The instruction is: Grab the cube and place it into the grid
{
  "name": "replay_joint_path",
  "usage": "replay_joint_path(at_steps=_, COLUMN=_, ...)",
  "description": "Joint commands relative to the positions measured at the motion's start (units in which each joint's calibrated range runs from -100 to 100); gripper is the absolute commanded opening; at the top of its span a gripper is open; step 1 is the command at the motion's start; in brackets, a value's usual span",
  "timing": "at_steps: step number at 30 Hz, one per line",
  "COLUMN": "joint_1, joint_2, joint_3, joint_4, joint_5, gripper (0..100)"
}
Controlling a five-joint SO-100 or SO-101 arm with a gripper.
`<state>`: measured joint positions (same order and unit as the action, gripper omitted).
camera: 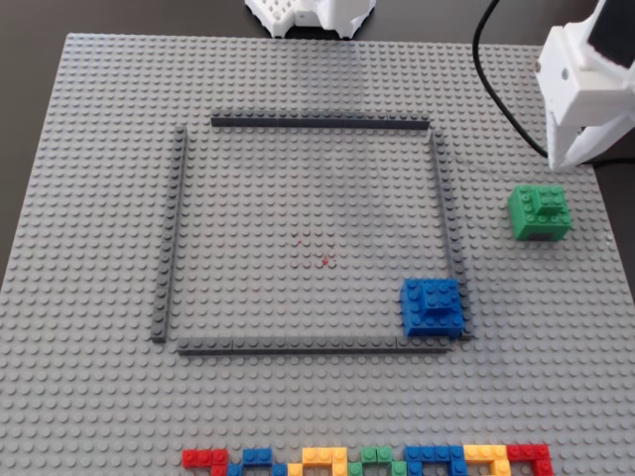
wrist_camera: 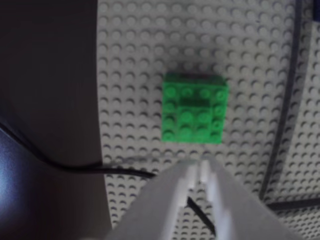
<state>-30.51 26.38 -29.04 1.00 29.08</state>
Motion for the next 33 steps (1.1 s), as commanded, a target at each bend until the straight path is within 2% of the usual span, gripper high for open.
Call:
replay_joint_path(at_steps=1, joint_1=0.8, joint_2=-1.3, joint_3=-4.0, joint_4=0.4, joint_5=0.8, gripper=10)
replay_joint_path(at_steps=9, joint_1=1.7, joint_2=-1.2, joint_3=-2.0, joint_4=-1.0, joint_5=-0.1, gripper=23)
replay_joint_path(at_steps=33, joint_1=2.3, joint_2=1.7, joint_3=3.2, joint_4=-2.5, joint_5=0.4, gripper=22)
